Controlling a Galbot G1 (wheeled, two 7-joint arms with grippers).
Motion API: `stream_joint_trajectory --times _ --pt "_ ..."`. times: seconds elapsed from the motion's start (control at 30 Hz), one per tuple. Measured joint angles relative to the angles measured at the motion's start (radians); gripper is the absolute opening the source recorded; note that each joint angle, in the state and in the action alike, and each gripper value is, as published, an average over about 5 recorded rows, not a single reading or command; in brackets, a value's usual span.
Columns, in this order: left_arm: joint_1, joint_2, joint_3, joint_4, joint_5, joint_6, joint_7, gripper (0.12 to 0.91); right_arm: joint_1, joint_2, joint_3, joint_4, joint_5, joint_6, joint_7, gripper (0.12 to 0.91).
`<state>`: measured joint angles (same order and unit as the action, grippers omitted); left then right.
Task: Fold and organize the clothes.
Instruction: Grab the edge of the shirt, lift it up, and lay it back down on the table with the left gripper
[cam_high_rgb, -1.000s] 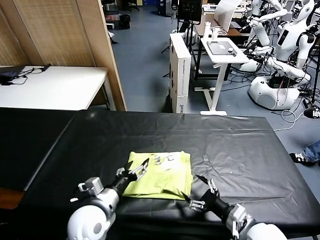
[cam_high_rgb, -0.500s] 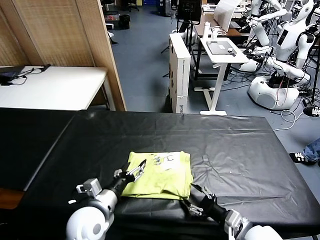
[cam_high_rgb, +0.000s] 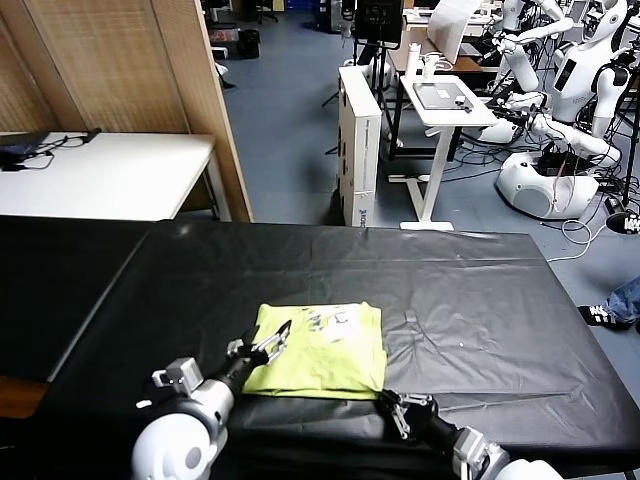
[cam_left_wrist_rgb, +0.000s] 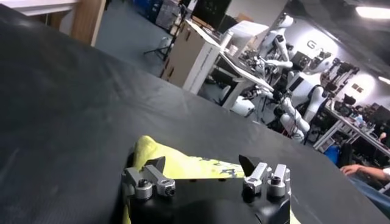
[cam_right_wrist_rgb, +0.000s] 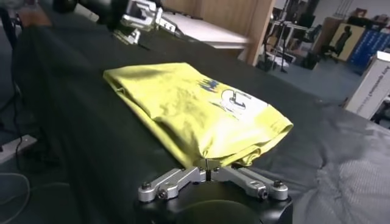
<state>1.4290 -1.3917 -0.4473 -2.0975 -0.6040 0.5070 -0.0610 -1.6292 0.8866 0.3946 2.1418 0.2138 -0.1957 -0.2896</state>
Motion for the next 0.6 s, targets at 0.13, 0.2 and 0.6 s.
stream_joint_trajectory --times 0.13,0.2,0.6 --pt "0.007 -0.005 -0.004 0.012 0.045 -0.037 0.014 0.907 -0.022 0.003 0.021 0.025 0.065 -0.035 0.031 0.638" --pt "0.011 -0.009 -0.008 0.02 0.066 -0.058 0.02 0.907 -0.034 0.009 0.033 0.037 0.097 -0.051 0.051 0.762" --pt "0.058 -0.057 -0.03 0.074 0.088 -0.204 0.032 0.907 -0.086 0.078 0.133 0.115 0.229 -0.065 0.112 0.907"
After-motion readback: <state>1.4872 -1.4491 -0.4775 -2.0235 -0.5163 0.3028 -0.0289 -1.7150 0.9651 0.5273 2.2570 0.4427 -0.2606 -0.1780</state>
